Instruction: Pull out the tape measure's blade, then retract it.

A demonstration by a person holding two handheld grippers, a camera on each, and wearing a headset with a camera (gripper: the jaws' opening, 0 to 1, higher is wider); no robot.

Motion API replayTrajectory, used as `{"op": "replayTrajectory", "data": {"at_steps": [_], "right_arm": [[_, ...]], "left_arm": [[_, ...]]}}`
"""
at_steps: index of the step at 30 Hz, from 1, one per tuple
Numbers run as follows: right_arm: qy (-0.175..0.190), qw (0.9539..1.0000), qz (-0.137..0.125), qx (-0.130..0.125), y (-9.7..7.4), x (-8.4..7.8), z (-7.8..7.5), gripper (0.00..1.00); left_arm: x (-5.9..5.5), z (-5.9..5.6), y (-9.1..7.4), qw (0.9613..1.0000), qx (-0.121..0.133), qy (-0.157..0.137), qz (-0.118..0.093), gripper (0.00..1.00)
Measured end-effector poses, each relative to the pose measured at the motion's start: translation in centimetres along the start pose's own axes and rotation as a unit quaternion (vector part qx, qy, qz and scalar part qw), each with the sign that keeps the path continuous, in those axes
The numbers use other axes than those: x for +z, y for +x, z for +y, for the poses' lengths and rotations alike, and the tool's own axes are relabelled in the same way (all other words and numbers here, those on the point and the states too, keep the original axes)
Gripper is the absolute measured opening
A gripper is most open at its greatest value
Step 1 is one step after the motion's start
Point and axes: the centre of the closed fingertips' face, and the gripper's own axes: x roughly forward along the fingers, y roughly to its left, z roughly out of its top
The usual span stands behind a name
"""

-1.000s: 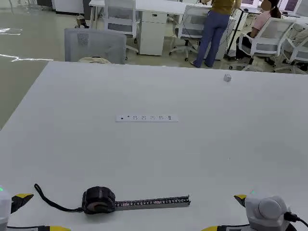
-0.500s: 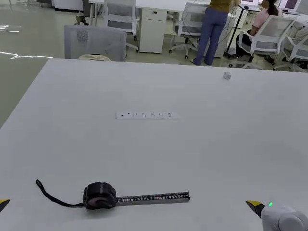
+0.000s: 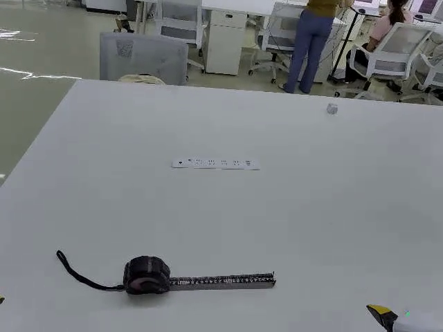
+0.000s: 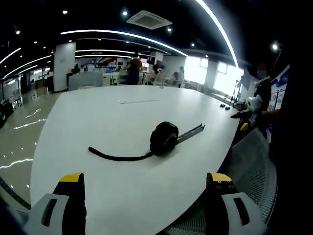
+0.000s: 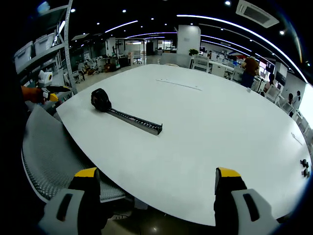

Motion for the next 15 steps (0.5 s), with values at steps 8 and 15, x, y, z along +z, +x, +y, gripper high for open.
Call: {"op": "replayTrajectory", "data": {"at_steps": [8, 15], "right_arm": [[-0.003, 1.0000, 0.001, -0.002, 0.05, -0.39, -0.10, 1.00], [-0.003, 1.0000, 0.001, 0.001, -0.16, -0.74, -0.28, 1.00]], "left_arm": [[0.90, 0.11, 0.46, 1.0000, 0.002, -0.001, -0.001, 1.00], [0.94, -0.28, 0.72, 1.0000, -0.001, -0.008, 0.001, 1.00]]}}
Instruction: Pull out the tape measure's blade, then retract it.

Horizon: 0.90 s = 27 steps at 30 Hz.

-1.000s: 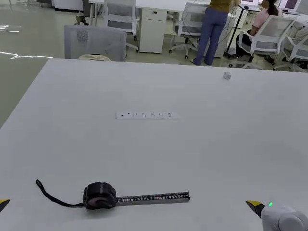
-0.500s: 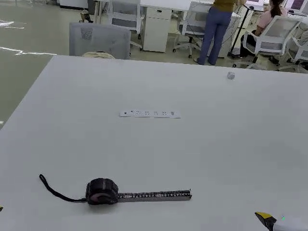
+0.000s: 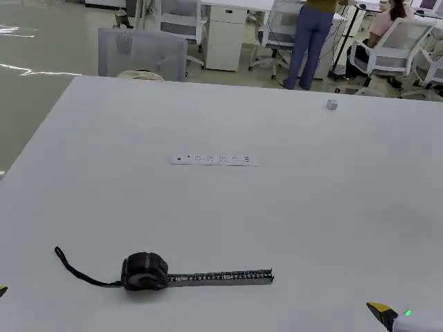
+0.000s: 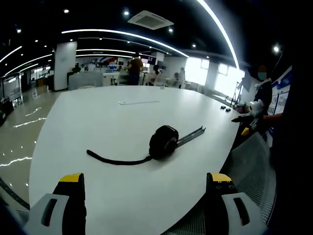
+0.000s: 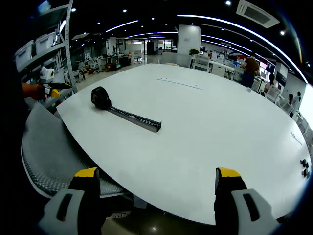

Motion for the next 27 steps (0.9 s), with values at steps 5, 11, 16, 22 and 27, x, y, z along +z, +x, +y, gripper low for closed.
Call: {"op": "replayTrajectory", "data": {"at_steps": [5, 11, 16, 22, 27], "right_arm": [[-0.008, 0.9999, -0.007, 0.007, 0.1, 0.2, -0.2, 1.00], [-0.023, 0.9996, -0.011, 0.014, 0.4, 0.7, -0.4, 0.98], [-0.033, 0.9991, -0.014, 0.020, 0.6, 1.3, -0.9, 0.97], [-0.051, 0.9981, -0.014, 0.032, 0.7, 2.0, -1.5, 0.95], [-0.060, 0.9969, -0.006, 0.051, 1.4, 2.5, -1.8, 0.94]], "left_arm": [[0.2, -0.4, 0.1, 1.0000, -0.001, -0.001, 0.003, 1.00], [0.8, -0.8, 0.3, 0.9996, 0.013, -0.024, 0.005, 1.00], [1.5, -1.6, 0.8, 0.9996, 0.019, -0.023, 0.002, 1.00], [2.3, -2.9, 1.8, 0.9995, 0.027, -0.019, 0.001, 1.00], [3.4, -3.4, 2.6, 0.9989, 0.046, -0.005, -0.005, 1.00]]}}
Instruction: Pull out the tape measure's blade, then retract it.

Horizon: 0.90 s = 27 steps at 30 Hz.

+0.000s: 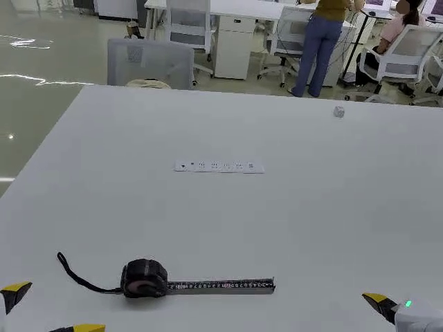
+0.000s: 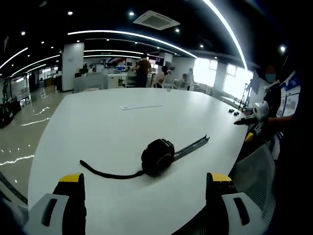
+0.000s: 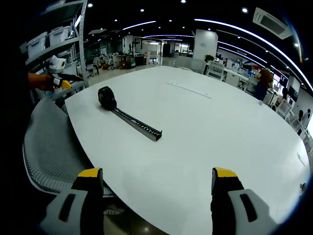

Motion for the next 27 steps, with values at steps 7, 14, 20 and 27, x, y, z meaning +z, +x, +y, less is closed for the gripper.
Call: {"op": "replayTrajectory", "data": {"at_steps": [7, 14, 20, 27], "right_arm": [[-0.027, 0.9990, 0.015, 0.033, 1.3, 0.7, 0.5, 0.96], [-0.071, 0.9952, 0.030, 0.060, 2.0, 1.6, 0.3, 0.96], [-0.115, 0.9893, 0.044, 0.079, 3.1, 2.4, -0.3, 0.92], [-0.155, 0.9815, 0.065, 0.092, 4.8, 3.4, -1.6, 0.88]], "left_arm": [[0.6, -0.2, 1.0, 0.9994, 0.022, -0.027, -0.006, 1.00], [0.7, -0.6, 2.4, 0.9985, 0.043, -0.032, -0.007, 1.00], [0.5, -1.1, 3.3, 0.9983, 0.051, -0.028, -0.005, 1.00], [0.4, -1.3, 4.6, 0.9975, 0.065, -0.026, -0.010, 1.00]]}}
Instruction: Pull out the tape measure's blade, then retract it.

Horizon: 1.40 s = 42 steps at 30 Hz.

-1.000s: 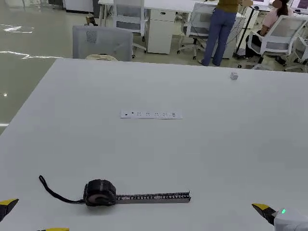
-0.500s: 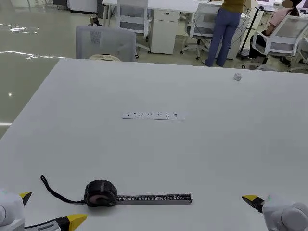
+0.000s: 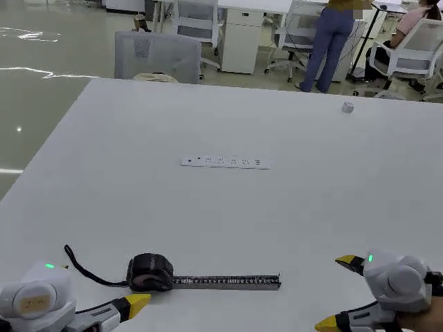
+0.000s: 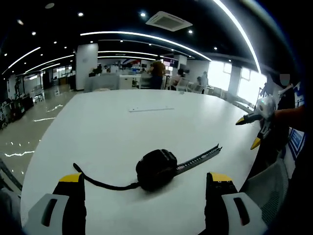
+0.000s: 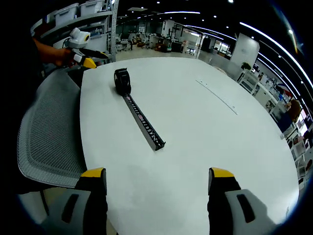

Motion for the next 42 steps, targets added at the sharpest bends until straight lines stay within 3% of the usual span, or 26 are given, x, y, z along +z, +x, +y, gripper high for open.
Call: {"op": "replayTrajectory", "data": {"at_steps": [6, 10, 13, 17, 26, 34, 39, 42], "right_arm": [[-0.035, 0.9991, 0.005, 0.022, 1.2, 1.8, -0.7, 0.78], [-0.078, 0.9955, 0.025, 0.048, 2.7, 2.1, -0.5, 0.73], [-0.087, 0.9938, 0.033, 0.061, 3.7, 2.7, -0.6, 0.71], [-0.105, 0.9903, 0.043, 0.081, 4.5, 3.2, -0.5, 0.67], [-0.154, 0.9764, 0.082, 0.128, 7.3, 2.7, 0.2, 0.57], [-0.184, 0.9636, 0.112, 0.159, 9.3, 1.7, 0.9, 0.45], [-0.188, 0.9592, 0.133, 0.163, 10.4, 1.0, 0.5, 0.36], [-0.184, 0.9591, 0.146, 0.158, 10.9, 0.5, 0.0, 0.32]], "left_arm": [[0.0, 0.1, 1.1, 0.9999, 0.007, -0.014, -0.002, 1.00], [0.2, 0.5, 1.7, 0.9996, 0.023, -0.016, -0.009, 1.00], [0.9, 0.2, 1.9, 0.9992, 0.030, -0.005, -0.025, 1.00], [0.9, -0.5, 2.2, 0.9991, 0.031, 0.001, -0.028, 1.00], [0.0, -1.3, 3.8, 0.9988, 0.043, -0.001, -0.022, 1.00], [0.0, -1.1, 4.5, 0.9982, 0.055, -0.003, -0.024, 1.00], [0.2, -1.1, 4.9, 0.9982, 0.055, -0.003, -0.024, 1.00], [0.2, -1.1, 5.0, 0.9981, 0.056, -0.002, -0.025, 1.00]]}}
